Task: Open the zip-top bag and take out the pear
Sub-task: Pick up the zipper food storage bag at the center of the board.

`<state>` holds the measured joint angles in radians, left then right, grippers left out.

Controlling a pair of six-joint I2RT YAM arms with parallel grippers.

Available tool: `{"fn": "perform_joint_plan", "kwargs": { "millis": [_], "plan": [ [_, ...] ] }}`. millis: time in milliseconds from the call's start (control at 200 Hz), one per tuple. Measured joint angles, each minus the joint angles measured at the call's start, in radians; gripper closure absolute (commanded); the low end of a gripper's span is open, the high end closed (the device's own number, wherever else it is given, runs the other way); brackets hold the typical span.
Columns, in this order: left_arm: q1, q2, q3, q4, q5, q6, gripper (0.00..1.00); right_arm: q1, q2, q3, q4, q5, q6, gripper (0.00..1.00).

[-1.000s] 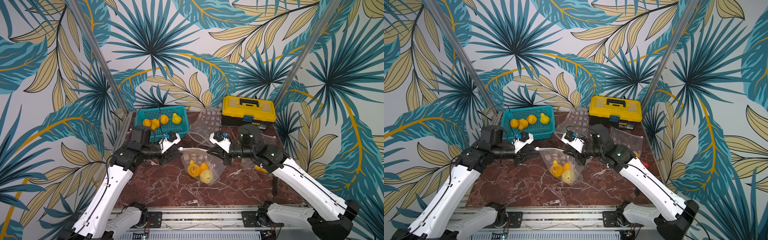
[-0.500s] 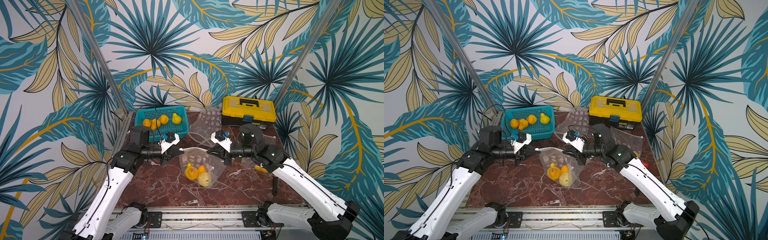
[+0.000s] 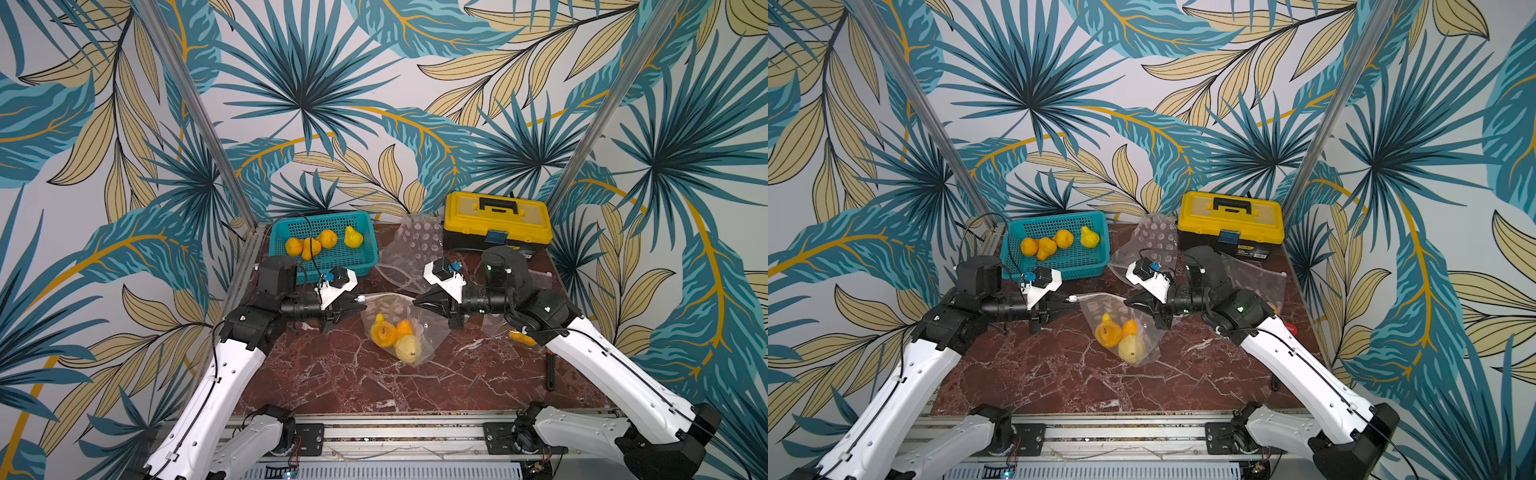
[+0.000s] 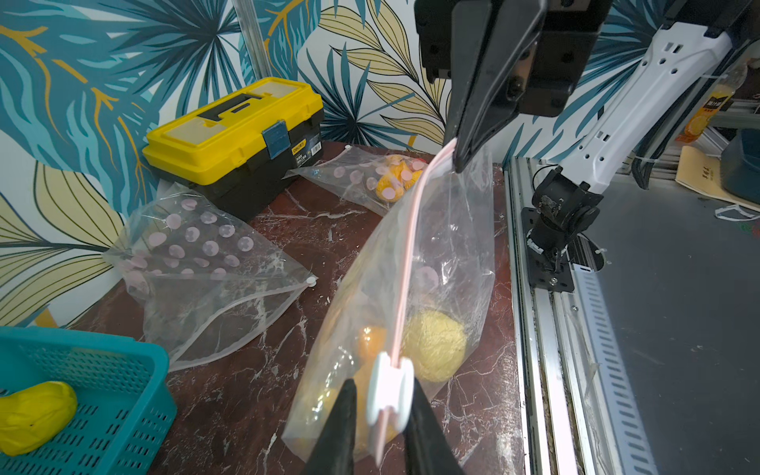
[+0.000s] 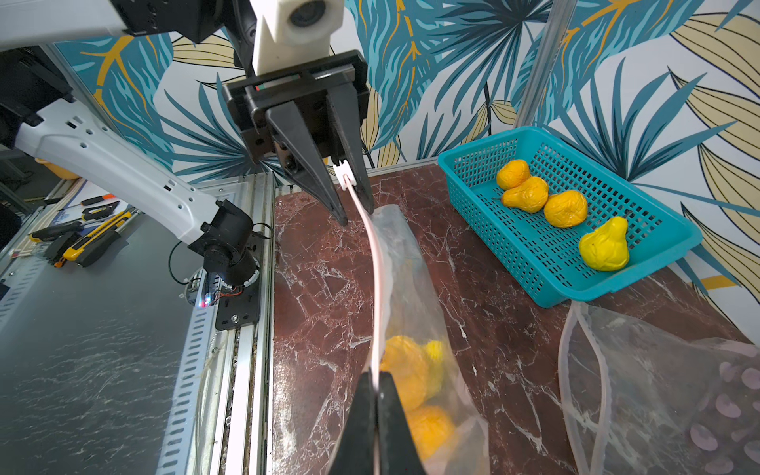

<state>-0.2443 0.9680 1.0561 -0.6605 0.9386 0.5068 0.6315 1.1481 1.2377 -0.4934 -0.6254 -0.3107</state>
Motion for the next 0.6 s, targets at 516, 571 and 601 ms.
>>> {"fn": "perform_joint_plan", "kwargs": {
  "millis": [516,571,601],
  "plan": [
    [0.002,-0.040,0.000,0.022,0.006,-0.002,1.00,-0.002,-0.002,-0.003,-0.006,-0.008,0.008,0.55],
    [0.002,-0.046,0.000,0.021,0.006,-0.002,1.00,0.000,0.013,0.021,-0.021,-0.011,0.010,0.49],
    [0.002,-0.048,0.000,0.021,0.006,-0.001,1.00,0.002,0.026,0.039,-0.024,-0.013,0.014,0.49]
  ]
}}
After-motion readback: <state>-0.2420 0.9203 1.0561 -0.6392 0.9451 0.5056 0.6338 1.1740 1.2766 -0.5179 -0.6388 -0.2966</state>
